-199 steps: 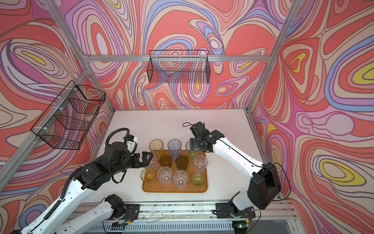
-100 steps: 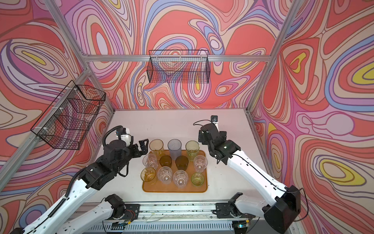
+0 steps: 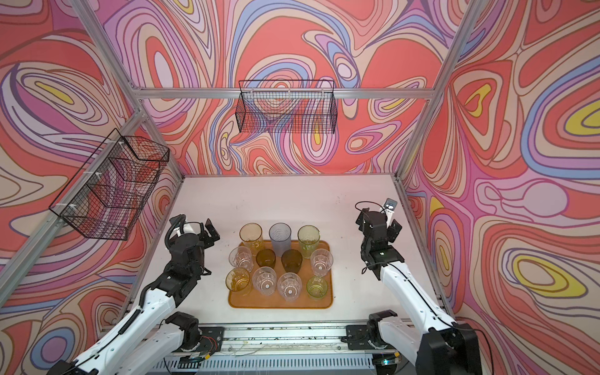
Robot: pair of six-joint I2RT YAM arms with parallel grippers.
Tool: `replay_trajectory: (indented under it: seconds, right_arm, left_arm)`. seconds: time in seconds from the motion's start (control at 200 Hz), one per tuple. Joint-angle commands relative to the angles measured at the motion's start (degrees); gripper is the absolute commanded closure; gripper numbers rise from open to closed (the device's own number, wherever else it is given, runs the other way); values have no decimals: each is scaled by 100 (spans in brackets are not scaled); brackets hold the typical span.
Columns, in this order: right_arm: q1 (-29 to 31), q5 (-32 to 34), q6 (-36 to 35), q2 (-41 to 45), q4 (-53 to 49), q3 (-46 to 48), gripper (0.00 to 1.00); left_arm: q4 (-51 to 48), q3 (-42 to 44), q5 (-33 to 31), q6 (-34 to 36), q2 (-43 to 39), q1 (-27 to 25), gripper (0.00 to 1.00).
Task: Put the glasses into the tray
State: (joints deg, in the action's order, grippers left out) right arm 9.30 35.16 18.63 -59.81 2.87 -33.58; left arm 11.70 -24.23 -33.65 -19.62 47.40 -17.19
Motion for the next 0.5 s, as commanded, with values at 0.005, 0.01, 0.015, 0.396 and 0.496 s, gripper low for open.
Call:
replay_trajectory:
  seconds: [0.005, 0.01, 0.015, 0.396, 0.496]
  right_arm:
    - [-77, 292, -100, -4, 1110, 411, 1]
    - [-77, 300, -107, -13, 1136, 421, 2]
    - [-82, 304, -120, -17, 1167, 440, 2]
    - [-178, 686, 31, -967, 2340, 1112, 2]
    - [-185, 669, -70, -1199, 2590, 1168, 2]
  left_arm:
    - [968, 224, 5, 495, 165, 80, 0]
    - [997, 238, -2, 503, 169, 82, 0]
    - [1025, 254, -6, 529, 180, 79, 0]
    - [2473, 820, 638, 1669, 1455, 442, 0]
    - [2958, 846, 906, 1789, 1892, 467, 0]
